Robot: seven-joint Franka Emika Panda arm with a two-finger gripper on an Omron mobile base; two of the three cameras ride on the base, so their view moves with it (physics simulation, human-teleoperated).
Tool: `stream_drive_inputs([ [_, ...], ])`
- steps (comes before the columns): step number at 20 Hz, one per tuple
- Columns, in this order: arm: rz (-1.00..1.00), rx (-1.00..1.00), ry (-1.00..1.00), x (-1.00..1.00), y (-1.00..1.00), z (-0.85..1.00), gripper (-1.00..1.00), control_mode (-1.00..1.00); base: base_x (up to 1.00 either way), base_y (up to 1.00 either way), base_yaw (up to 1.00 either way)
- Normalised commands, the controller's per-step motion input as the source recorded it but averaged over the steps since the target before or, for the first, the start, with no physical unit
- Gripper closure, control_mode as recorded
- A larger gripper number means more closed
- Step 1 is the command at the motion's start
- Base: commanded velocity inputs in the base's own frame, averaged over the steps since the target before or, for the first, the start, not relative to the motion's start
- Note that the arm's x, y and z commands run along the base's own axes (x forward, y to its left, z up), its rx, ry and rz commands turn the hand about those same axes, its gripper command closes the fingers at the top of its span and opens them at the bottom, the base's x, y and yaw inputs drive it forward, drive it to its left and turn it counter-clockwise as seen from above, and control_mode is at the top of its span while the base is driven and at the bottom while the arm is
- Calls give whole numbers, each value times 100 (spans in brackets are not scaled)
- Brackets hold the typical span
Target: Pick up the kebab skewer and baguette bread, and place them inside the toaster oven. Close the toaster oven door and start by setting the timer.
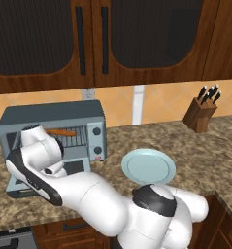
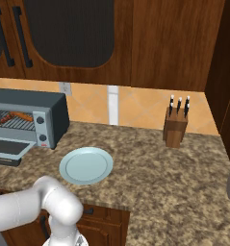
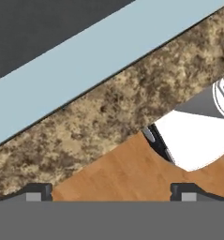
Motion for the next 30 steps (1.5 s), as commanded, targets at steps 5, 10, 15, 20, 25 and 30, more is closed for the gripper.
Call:
stream_drive_inputs([
  [5, 24, 0, -6, -1, -11, -30, -100, -100, 0, 0, 0],
  [10, 27, 1, -6, 15, -3, -21, -100, -100, 0, 0, 0],
  [15, 24, 6, -7, 9, 0, -31, -100, -100, 0, 0, 0],
  [20, 13, 10, -7, 29, 7, -29, -100, -100, 0, 0, 0],
  [25, 0, 9, -3, 21, 1, -32, -100, -100, 0, 0, 0],
  [30, 0, 8, -7, 2, 18, -33, -100, -100, 0, 0, 0],
])
